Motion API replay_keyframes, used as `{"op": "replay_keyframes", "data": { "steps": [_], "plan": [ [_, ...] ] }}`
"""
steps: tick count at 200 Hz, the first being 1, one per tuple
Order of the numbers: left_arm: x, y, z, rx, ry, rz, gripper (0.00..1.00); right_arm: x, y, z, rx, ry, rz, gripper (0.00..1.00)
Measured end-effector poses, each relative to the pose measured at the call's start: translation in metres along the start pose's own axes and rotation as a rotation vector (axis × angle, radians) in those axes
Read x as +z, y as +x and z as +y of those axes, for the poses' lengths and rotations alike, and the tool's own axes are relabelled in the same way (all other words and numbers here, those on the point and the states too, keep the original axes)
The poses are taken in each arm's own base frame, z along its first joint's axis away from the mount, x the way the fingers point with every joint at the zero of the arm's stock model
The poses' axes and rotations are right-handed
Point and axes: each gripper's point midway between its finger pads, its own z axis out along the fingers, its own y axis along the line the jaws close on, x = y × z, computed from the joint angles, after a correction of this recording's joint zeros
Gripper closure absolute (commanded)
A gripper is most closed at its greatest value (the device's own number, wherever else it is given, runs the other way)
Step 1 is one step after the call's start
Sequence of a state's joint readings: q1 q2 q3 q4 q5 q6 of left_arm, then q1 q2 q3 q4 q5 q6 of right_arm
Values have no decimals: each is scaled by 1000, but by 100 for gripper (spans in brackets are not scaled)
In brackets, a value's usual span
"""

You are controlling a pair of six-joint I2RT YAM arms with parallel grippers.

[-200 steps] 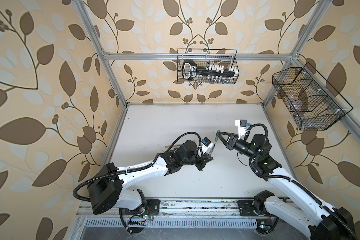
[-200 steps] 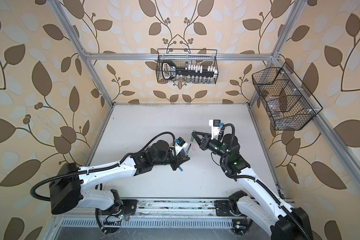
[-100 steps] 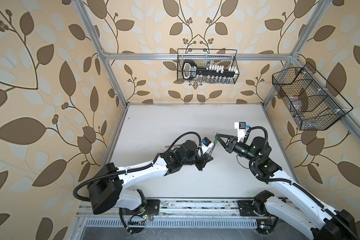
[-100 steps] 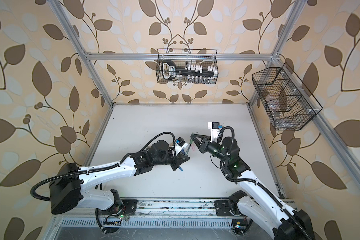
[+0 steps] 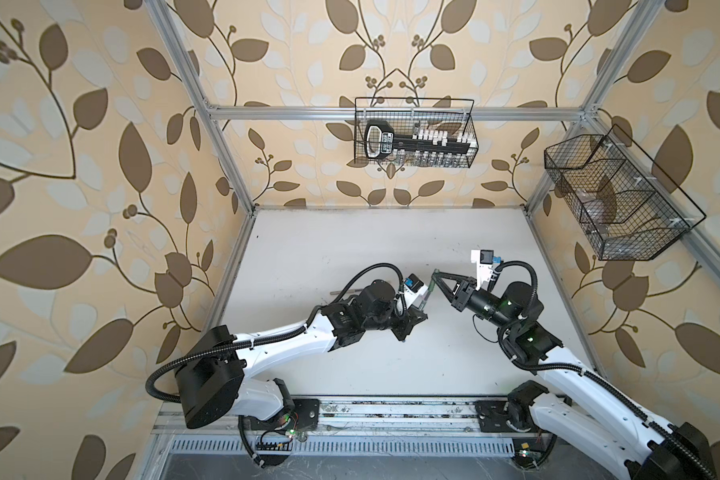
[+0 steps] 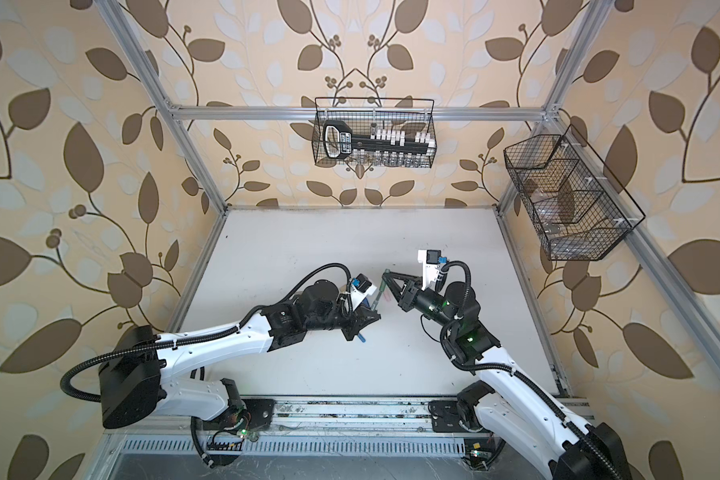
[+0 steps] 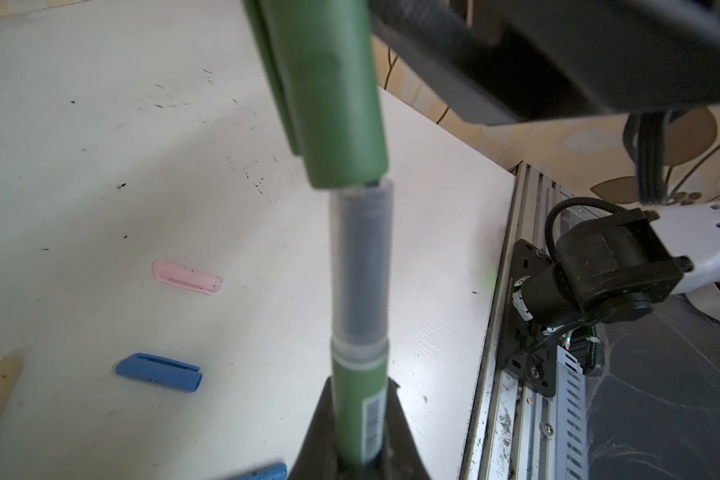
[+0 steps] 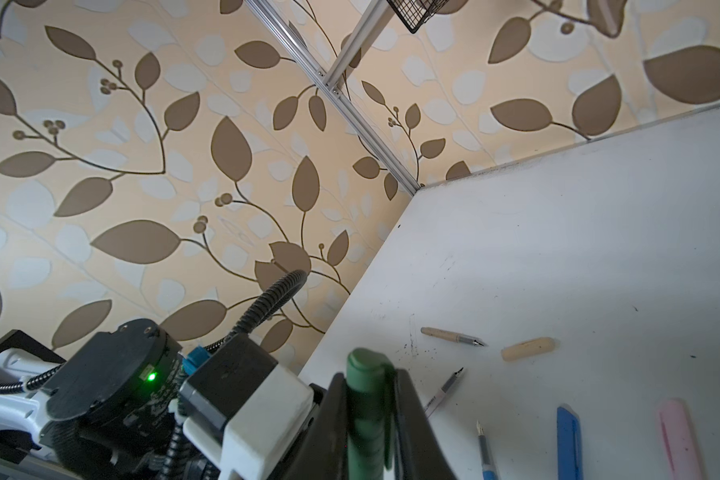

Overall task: Insert the pens into the pen caps
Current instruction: 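Lower the green cap with the right gripper down over the pen nib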

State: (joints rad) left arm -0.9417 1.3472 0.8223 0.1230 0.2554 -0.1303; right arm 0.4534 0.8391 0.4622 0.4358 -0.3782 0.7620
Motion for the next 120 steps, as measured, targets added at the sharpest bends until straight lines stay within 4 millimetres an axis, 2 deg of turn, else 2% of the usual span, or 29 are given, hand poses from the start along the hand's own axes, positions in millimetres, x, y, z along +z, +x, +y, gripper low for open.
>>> {"op": "replay_keyframes", "data": {
  "steps": [89, 120],
  "plan": [
    [-2, -8, -3, 3, 6, -3, 100, -11, -6, 7, -49, -8, -81, 82],
    [-4, -23, -7, 11, 13, -37, 100, -11, -1, 15, -90, -27, -68, 82]
  ]
}}
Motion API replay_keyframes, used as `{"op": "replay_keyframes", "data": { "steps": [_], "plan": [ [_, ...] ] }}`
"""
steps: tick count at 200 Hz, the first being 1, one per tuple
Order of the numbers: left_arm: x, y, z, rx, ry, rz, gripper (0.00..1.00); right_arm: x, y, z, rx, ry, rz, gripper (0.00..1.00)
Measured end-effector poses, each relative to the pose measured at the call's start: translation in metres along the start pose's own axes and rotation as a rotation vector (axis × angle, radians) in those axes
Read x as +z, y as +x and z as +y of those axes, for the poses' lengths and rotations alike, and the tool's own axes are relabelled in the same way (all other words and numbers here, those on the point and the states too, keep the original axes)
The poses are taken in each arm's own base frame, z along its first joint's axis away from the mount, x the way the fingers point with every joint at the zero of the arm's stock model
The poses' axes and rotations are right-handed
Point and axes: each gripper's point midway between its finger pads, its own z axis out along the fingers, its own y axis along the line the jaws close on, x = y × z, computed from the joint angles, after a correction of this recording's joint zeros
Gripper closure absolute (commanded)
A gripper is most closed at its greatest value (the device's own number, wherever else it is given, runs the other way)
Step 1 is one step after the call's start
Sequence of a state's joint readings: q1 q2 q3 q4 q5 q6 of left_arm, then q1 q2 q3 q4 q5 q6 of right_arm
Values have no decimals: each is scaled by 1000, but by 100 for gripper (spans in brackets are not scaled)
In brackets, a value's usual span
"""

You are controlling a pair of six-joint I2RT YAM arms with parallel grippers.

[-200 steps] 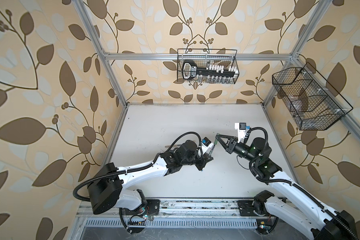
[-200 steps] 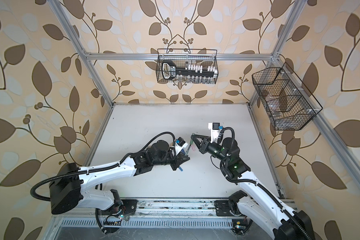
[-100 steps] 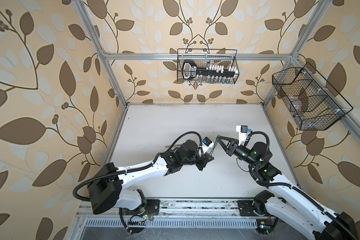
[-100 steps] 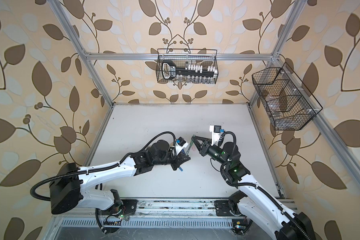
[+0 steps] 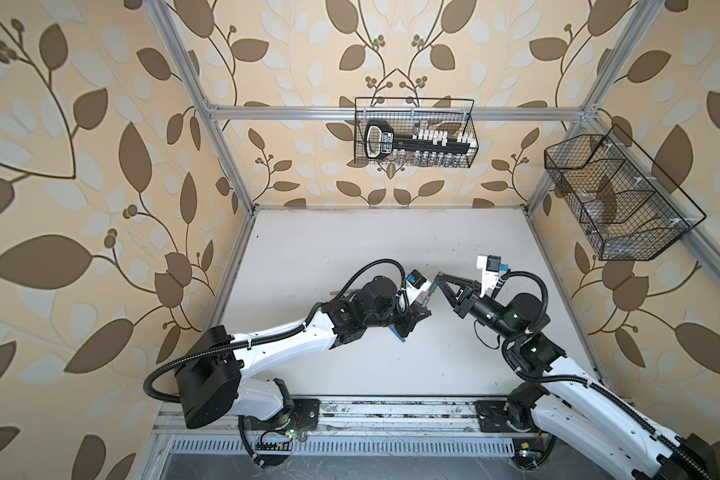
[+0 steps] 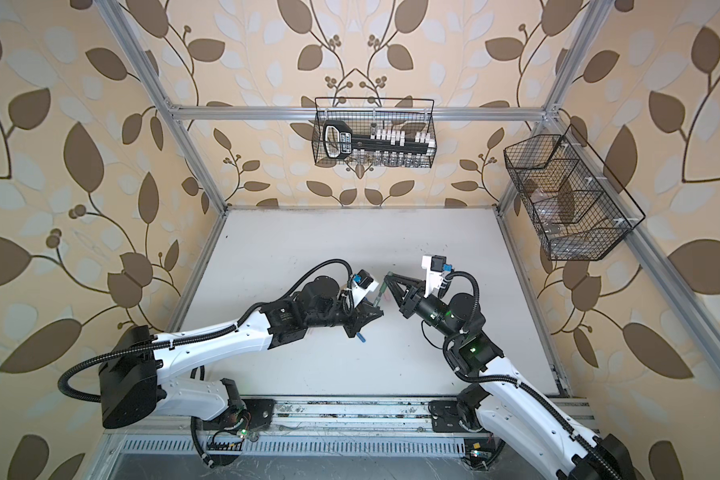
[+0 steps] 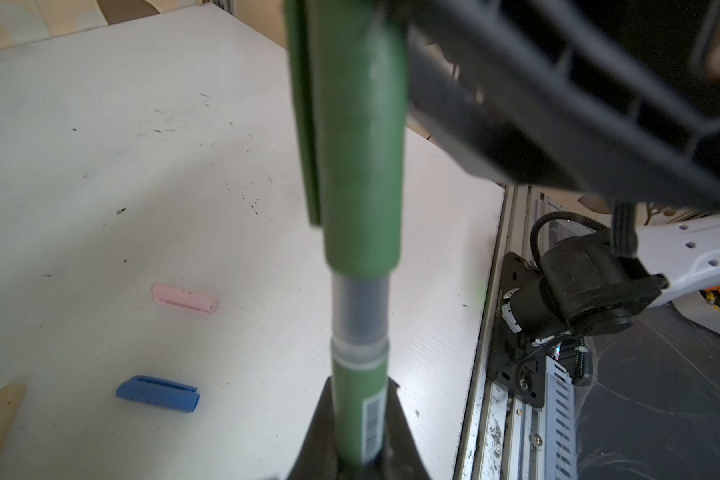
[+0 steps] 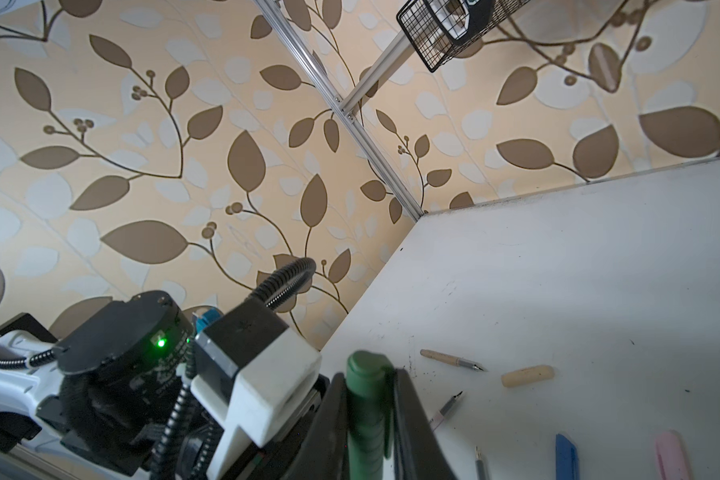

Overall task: Insert the pens into the pen caps
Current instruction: 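Lower the green cap with the right gripper down over the pen nib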

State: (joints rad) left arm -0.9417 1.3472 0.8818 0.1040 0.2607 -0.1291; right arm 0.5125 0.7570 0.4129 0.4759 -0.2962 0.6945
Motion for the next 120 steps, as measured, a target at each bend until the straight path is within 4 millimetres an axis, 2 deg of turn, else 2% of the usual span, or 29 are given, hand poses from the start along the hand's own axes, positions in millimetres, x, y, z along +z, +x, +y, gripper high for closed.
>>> {"op": "replay_keyframes", "data": {
  "steps": [42, 67, 83, 100, 120],
  "plan": [
    [0, -3, -1, 11, 1, -4, 100, -2, 4, 5, -60, -11, 15, 78],
    [-1, -6, -1, 24, 2, -10, 100, -3, 14, 5, -93, -7, 58, 57],
    [-1, -10, -2, 29, 3, -19, 100, -5, 23, 3, -116, 2, 102, 47],
    [-2, -12, -3, 32, 4, -25, 100, -7, 24, 5, -146, 10, 131, 46],
    [-2, -12, -2, 32, 3, -24, 100, -9, 17, 12, -165, 0, 141, 46]
  ]
}}
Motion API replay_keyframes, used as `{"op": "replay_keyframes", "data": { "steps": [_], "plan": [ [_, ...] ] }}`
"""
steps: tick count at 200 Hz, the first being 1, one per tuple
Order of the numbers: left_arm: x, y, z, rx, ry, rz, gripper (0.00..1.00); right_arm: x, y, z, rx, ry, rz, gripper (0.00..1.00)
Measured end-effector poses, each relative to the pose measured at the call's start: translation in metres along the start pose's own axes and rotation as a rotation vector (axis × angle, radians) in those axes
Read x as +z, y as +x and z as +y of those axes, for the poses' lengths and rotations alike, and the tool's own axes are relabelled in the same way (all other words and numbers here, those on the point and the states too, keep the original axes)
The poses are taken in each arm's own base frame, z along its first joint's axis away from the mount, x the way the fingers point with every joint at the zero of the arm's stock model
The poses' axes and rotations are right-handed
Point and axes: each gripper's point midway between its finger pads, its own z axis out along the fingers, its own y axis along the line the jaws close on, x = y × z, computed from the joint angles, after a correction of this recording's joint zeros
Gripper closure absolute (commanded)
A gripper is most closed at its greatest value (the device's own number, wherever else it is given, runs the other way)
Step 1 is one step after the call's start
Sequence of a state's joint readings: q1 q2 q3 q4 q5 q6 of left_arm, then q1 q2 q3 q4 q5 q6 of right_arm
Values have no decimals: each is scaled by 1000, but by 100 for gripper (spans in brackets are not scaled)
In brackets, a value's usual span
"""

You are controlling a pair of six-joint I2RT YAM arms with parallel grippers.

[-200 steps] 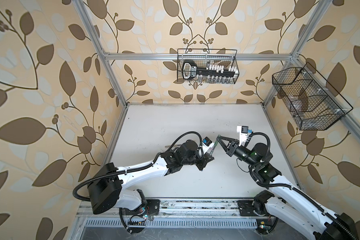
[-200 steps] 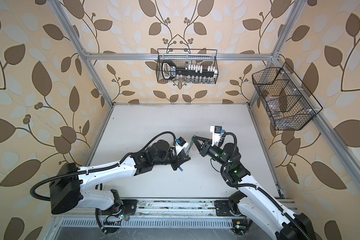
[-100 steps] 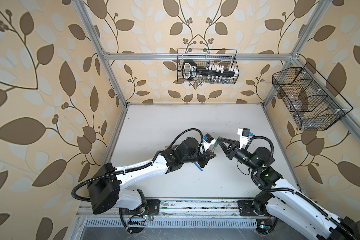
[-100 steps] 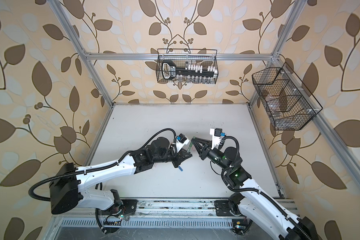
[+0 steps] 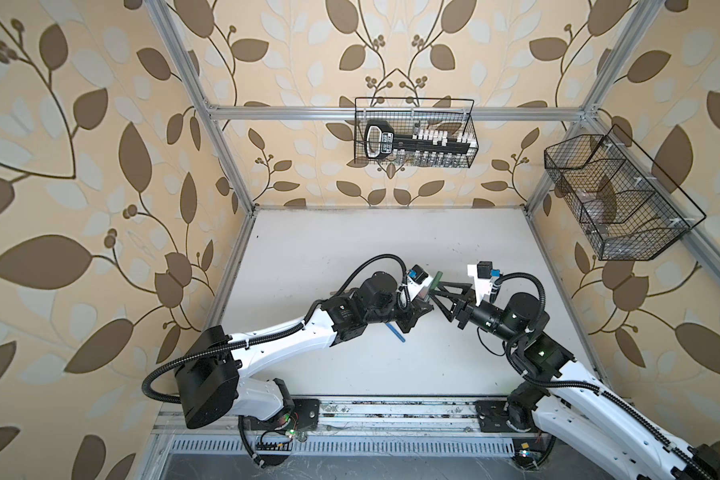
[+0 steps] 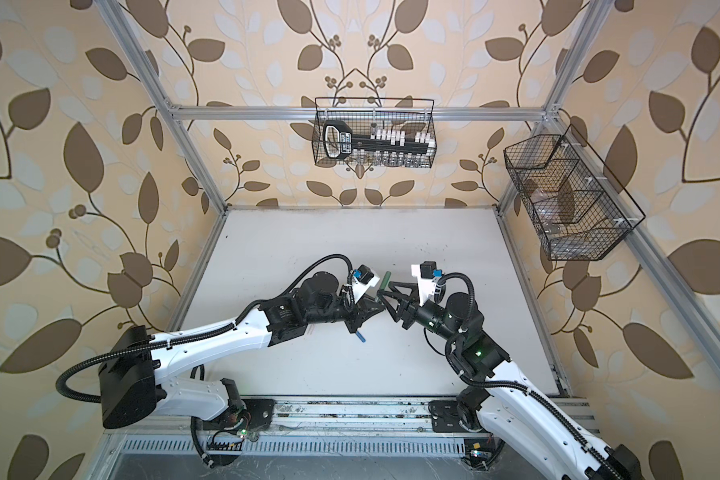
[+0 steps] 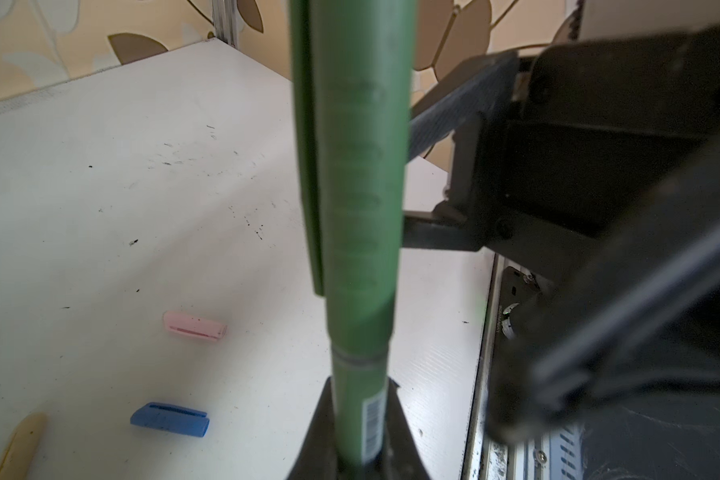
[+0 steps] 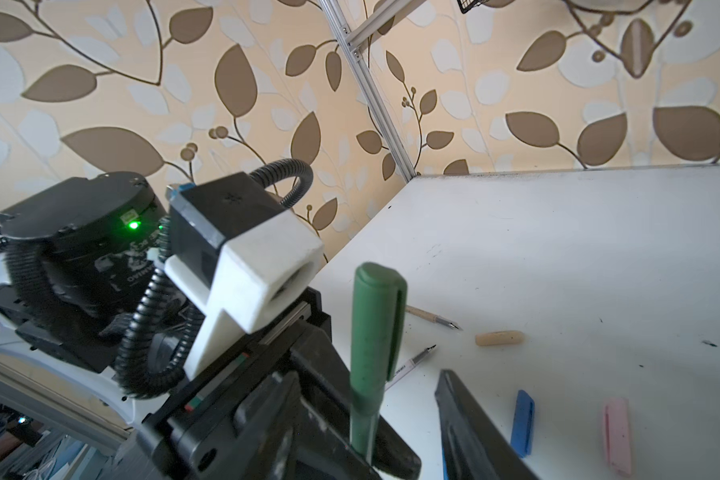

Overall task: Insert the pens into the pen caps
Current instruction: 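Lower the green cap with the right gripper down over the pen nib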

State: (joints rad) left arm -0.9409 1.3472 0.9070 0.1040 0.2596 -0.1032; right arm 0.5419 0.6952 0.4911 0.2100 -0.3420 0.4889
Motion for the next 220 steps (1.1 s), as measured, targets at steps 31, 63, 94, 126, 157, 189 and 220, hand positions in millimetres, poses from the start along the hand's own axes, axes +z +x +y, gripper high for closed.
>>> {"op": "replay_keyframes", "data": {
  "steps": [31, 63, 94, 126, 157, 189, 220],
  "plan": [
    [0, 0, 0, 0, 0, 0, 100, -2, -19, 2, -3, -24, -17, 46],
    [0, 0, 0, -1, 0, 0, 100, 2, -26, -7, 20, -23, -2, 46],
    [0, 0, 0, -1, -1, -1, 100, 7, -30, -4, 31, -56, 20, 47],
    [0, -1, 0, 0, -1, -4, 100, 10, -26, -4, 40, -69, 45, 49],
    [0, -1, 0, 0, -1, -4, 100, 10, -24, -3, 43, -76, 54, 54],
    [0, -1, 0, 0, -1, -4, 100, 13, -21, -4, 55, -78, 63, 64],
    [0, -1, 1, 1, -3, -4, 100, 16, -18, -4, 71, -81, 77, 84]
  ]
}}
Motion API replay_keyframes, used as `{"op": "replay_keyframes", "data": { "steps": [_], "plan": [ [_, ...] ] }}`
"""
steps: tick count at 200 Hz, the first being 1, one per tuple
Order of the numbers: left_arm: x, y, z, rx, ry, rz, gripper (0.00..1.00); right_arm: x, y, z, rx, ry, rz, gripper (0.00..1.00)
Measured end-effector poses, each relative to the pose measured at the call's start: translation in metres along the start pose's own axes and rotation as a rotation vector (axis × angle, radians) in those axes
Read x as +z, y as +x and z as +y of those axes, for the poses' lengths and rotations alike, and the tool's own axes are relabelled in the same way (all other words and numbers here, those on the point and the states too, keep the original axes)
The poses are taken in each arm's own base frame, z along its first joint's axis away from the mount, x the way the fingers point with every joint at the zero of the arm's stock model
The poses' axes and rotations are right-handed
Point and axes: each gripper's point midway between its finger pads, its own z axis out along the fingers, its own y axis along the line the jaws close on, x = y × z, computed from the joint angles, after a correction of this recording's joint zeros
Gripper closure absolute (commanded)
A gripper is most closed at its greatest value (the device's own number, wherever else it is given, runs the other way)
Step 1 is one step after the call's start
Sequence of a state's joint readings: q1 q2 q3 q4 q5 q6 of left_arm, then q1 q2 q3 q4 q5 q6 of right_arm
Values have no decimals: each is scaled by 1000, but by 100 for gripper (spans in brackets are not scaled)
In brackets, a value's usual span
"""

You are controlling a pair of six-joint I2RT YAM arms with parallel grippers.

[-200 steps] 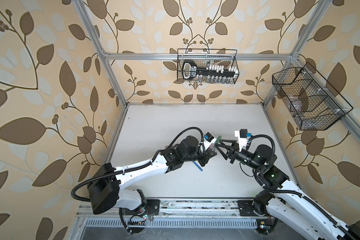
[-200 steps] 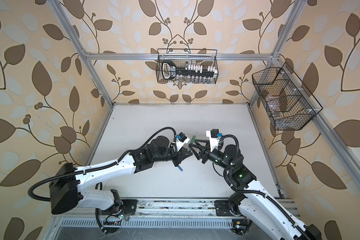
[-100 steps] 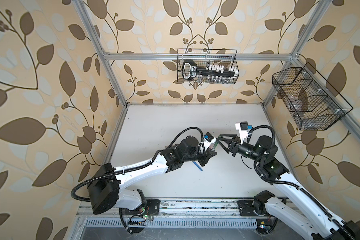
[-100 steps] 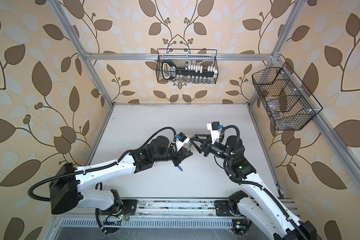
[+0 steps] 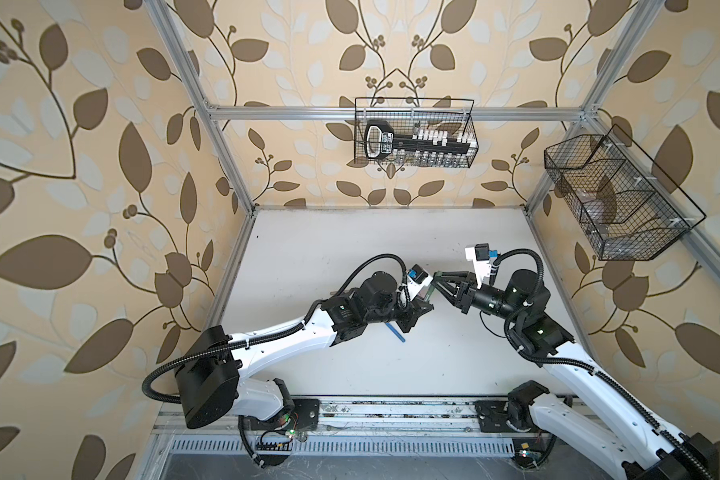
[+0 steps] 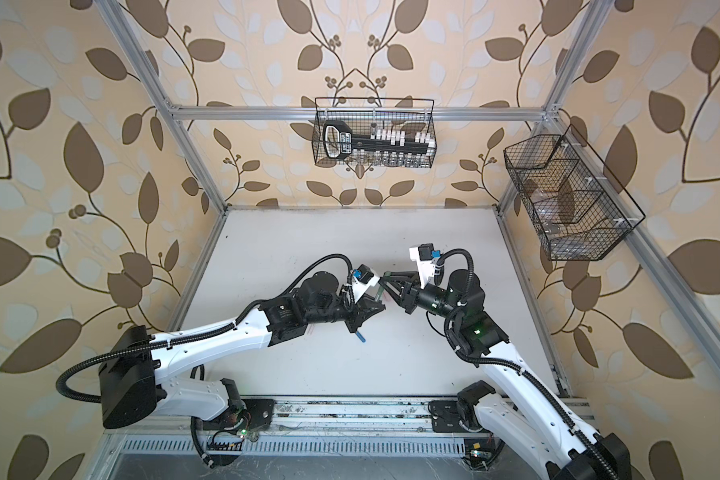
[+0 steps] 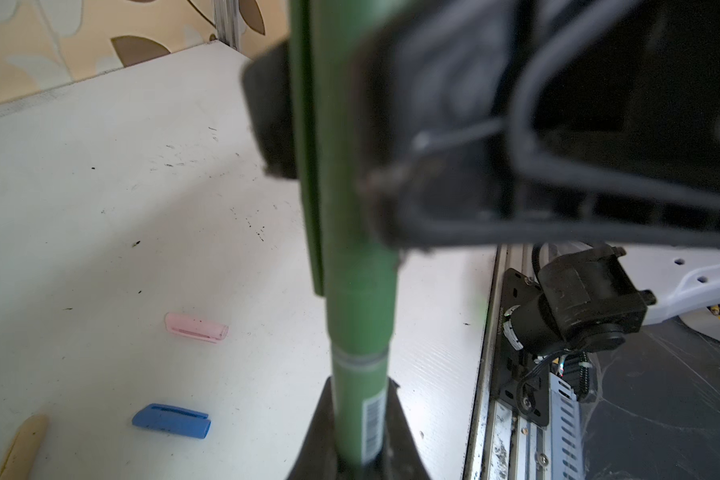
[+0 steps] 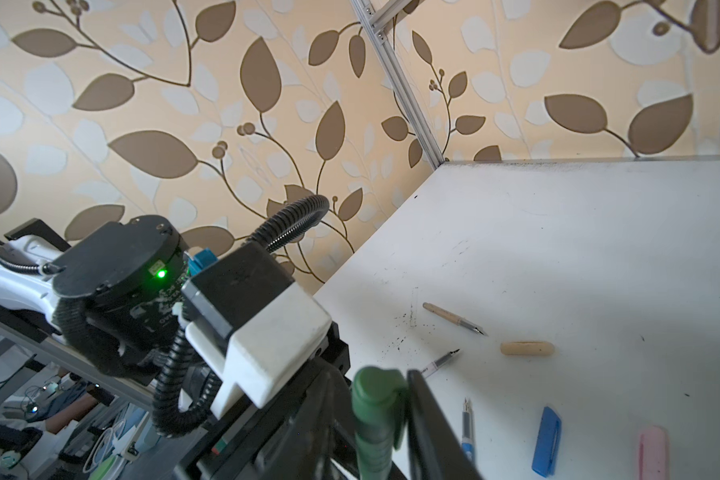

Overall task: Insert the pens into the pen caps
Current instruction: 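Lower the green cap with the right gripper down over the pen nib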

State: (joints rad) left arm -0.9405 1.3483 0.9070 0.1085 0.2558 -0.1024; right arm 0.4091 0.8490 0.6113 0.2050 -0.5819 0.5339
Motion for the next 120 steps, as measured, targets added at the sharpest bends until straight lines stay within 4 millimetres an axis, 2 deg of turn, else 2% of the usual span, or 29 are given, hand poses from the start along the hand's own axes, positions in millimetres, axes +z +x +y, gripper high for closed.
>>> {"op": "replay_keyframes", "data": {
  "steps": [45, 86, 120],
  "plan": [
    [0, -1, 5, 11, -30, -5, 100, 1, 1, 0, -11, 2, 2, 100],
    [-1, -8, 12, 41, -41, -30, 100, 2, -4, -1, -23, 12, -11, 100],
    [-3, -26, 25, 69, -27, -88, 100, 7, -18, -2, -48, 25, -48, 100]
  ]
}}
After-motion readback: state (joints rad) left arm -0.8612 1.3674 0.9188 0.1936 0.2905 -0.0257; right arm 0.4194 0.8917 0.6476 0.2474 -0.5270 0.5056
